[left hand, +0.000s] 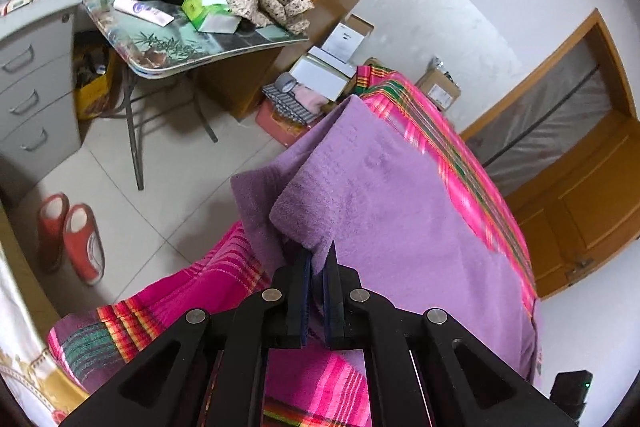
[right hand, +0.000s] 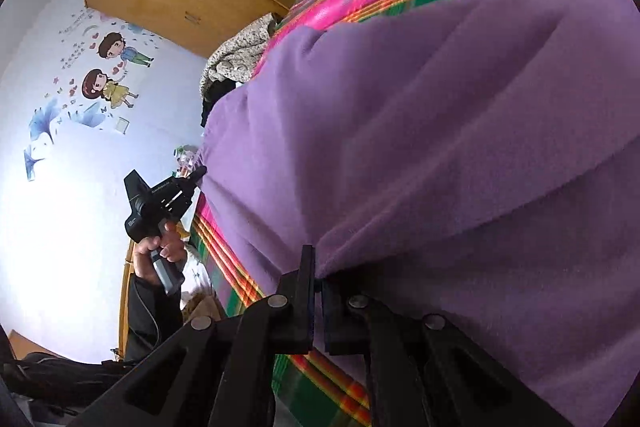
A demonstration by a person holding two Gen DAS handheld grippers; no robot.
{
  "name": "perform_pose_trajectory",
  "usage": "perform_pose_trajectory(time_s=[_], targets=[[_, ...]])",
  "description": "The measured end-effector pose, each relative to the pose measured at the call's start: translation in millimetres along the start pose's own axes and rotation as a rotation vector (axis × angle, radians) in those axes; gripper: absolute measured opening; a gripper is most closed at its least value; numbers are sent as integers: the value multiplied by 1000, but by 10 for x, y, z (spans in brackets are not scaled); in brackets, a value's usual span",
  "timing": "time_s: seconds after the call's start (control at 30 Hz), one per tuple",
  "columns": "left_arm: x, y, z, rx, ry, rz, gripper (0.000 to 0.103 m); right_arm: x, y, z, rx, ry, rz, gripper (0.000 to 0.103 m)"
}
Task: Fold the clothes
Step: 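Fold the held sweatshirt side over the body with both grippers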
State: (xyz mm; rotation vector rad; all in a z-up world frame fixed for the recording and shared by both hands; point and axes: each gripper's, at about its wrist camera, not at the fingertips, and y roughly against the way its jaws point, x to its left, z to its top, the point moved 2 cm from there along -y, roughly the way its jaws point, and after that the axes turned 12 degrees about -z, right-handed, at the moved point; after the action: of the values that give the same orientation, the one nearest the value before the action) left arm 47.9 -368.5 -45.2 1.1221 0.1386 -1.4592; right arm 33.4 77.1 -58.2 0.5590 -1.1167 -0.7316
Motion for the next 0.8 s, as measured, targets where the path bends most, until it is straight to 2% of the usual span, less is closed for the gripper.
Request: perform_pose_trajectory(time_s=[0.13,0.23,0.47,0.67,0.8], targets=[[-144,90,101,-36,-48,-11,5,138,133,23,-46,52,12,3],[-107,77,95,-33,-40,-4,5,212,171,16,-57,82,35,3],[-22,46,81,-25,-21,11,5,107,-45,-61,51,87,15,3],[-63,85,96,-40,-42,16,5,235,106,7,2,141,24,3],[-44,13,83,-25,-44,35,5,111,-18,2,52,91,24,3]])
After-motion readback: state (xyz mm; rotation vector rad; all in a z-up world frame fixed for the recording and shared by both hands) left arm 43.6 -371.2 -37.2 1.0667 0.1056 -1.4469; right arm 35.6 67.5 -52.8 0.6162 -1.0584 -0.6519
